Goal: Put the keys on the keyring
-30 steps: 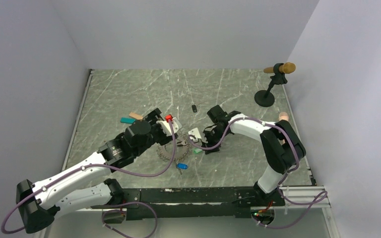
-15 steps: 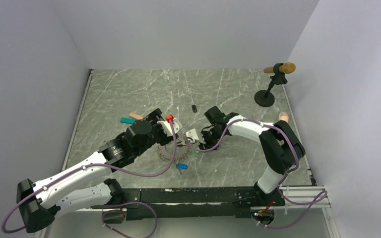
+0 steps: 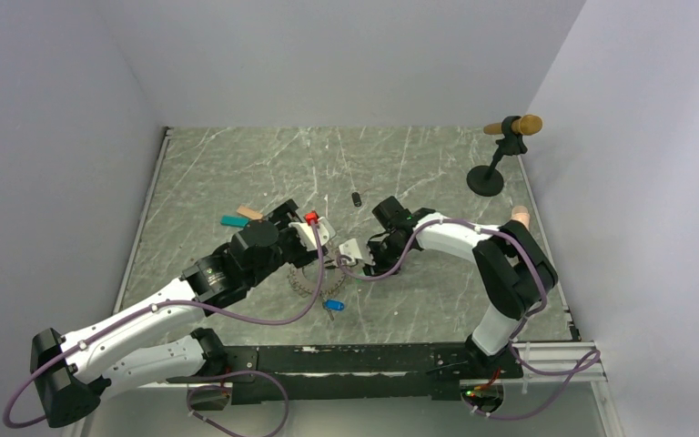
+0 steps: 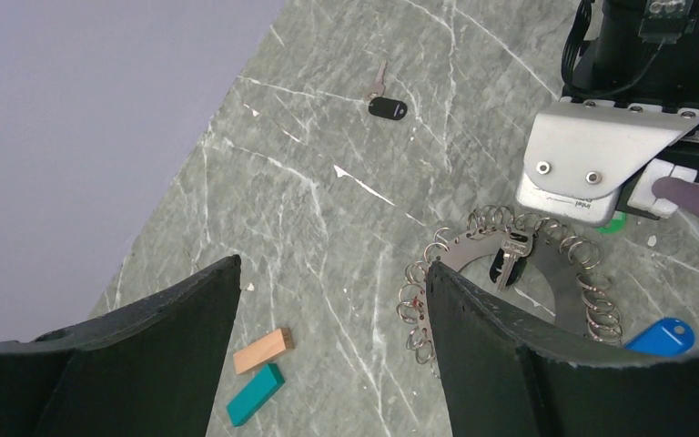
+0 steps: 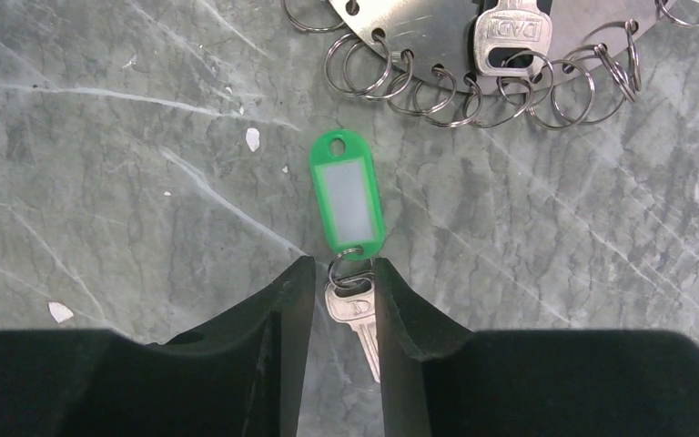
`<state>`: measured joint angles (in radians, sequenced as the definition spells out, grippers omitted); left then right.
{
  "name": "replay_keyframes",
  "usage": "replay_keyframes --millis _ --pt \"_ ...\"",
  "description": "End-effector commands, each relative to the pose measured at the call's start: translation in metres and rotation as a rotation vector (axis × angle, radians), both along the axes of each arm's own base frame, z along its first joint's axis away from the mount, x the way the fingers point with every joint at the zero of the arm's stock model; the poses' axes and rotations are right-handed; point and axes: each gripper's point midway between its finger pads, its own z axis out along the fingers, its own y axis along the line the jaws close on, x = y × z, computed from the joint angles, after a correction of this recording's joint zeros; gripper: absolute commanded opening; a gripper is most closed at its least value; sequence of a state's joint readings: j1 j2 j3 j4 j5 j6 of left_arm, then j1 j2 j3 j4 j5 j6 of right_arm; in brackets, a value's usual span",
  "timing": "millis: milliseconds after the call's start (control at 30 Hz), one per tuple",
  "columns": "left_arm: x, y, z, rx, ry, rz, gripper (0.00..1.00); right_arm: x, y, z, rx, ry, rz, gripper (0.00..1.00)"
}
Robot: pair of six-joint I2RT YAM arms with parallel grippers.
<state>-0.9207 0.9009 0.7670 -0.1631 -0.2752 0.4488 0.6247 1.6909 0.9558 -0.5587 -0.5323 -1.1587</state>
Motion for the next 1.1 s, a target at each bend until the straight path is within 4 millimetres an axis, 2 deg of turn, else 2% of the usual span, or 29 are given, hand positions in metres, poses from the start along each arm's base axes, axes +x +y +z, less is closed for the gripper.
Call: replay_keyframes --millis 0,300,533,1067 --pt "-0.002 -0.005 0.012 -0.027 -0.016 -0.021 0.79 0.003 0.004 -0.002 -0.003 -0.018 0.000 0.33" --pt "-0.002 -0.006 0.011 -0.025 -0.014 -0.025 0.80 0.004 0.003 -0.003 -0.016 -0.010 0.002 0.15" --pt "-0.004 -0.008 0.011 -0.026 -0.011 -0.042 0.80 0.006 0.004 0.005 0.002 0.010 -0.011 0.00" --pt "-0.011 -0.018 0.007 -0.028 -0.001 -0.110 0.81 0.003 0.011 0.046 0.178 0.148 -0.047 0.00"
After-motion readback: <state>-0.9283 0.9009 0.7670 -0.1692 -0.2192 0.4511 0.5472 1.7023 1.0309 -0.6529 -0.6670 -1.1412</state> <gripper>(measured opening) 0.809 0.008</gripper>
